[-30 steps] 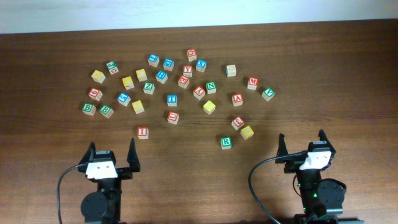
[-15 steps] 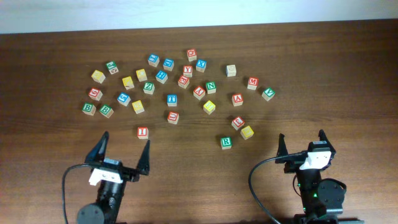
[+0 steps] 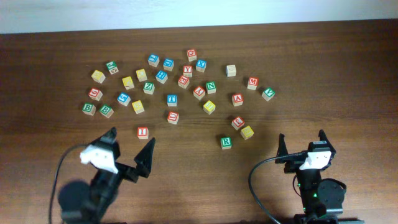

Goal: Spell out ICRA
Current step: 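Move the left gripper forward over the red-lettered I block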

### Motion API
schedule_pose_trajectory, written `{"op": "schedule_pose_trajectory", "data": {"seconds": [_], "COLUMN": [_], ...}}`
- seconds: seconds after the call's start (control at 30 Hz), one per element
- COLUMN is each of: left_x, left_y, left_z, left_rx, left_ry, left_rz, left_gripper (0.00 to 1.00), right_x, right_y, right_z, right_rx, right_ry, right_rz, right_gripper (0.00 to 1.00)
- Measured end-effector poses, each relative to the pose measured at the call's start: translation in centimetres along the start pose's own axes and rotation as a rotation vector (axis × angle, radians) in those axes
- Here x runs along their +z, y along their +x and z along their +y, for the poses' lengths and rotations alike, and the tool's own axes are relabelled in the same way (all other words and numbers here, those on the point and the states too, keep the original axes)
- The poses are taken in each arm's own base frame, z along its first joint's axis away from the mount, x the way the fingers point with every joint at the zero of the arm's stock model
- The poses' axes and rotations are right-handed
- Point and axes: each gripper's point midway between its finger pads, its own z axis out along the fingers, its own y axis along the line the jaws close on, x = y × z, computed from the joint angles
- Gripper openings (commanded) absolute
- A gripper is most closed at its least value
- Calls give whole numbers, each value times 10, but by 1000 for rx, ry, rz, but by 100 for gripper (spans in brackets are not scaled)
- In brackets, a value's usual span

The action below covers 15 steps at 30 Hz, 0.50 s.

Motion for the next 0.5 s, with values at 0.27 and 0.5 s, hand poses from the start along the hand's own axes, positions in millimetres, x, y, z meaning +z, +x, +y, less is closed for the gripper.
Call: {"op": "schedule_pose_trajectory", "data": {"seconds": [0.27, 0.5], "left_x": [42, 54], "left_y": [-55, -22], "left_z": [-37, -8], "left_rx": [-37, -248], "left_ry": [303, 140], "left_rz": [212, 660], "left_gripper": [99, 99], "right_x": [0, 0], "right_y": [0, 0], "right_z": [0, 0], "right_rx": [0, 0], "right_ry": [0, 0], "right_rz": [1, 2], "right_gripper": [98, 98]}}
